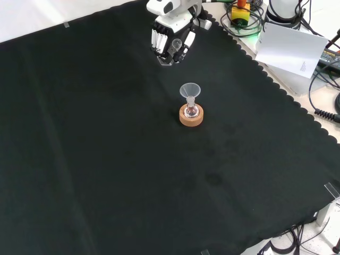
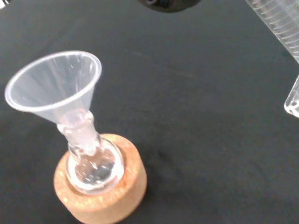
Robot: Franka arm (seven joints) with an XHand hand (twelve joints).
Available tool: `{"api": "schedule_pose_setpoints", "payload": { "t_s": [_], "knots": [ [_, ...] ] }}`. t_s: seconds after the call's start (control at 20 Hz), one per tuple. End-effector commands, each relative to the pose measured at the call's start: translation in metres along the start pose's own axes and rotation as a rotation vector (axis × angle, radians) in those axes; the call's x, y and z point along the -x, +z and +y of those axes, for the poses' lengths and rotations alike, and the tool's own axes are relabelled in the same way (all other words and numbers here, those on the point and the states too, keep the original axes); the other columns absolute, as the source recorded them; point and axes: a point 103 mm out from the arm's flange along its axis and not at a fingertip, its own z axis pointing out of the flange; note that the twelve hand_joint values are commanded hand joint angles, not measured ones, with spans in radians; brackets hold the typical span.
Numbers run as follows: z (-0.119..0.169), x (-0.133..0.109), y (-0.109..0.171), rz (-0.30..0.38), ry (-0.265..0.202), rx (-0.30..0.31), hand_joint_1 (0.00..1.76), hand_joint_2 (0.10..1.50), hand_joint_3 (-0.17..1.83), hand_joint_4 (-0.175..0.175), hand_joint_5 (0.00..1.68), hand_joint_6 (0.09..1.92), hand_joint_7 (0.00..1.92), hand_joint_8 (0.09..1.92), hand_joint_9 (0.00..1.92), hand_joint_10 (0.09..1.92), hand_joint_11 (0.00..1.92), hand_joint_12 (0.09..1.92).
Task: Put the graduated cylinder back on the table.
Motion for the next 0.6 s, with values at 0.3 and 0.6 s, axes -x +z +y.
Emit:
{"api": "schedule_pose_setpoints", "payload": {
  "t_s": [0.3, 0.6],
  "knots": [
    [0.037, 0.018, 0.023, 0.209, -0.015, 0.081, 1.26, 1.12, 0.0, -0.175, 0.95, 1.04, 0.98, 1.03, 1.37, 0.09, 1.13, 0.84],
    [0.068, 0.025, 0.037, 0.291, -0.033, 0.116, 1.26, 1.12, 0.0, -0.175, 0.95, 1.04, 0.98, 1.03, 1.37, 0.09, 1.13, 0.84]
  ]
}}
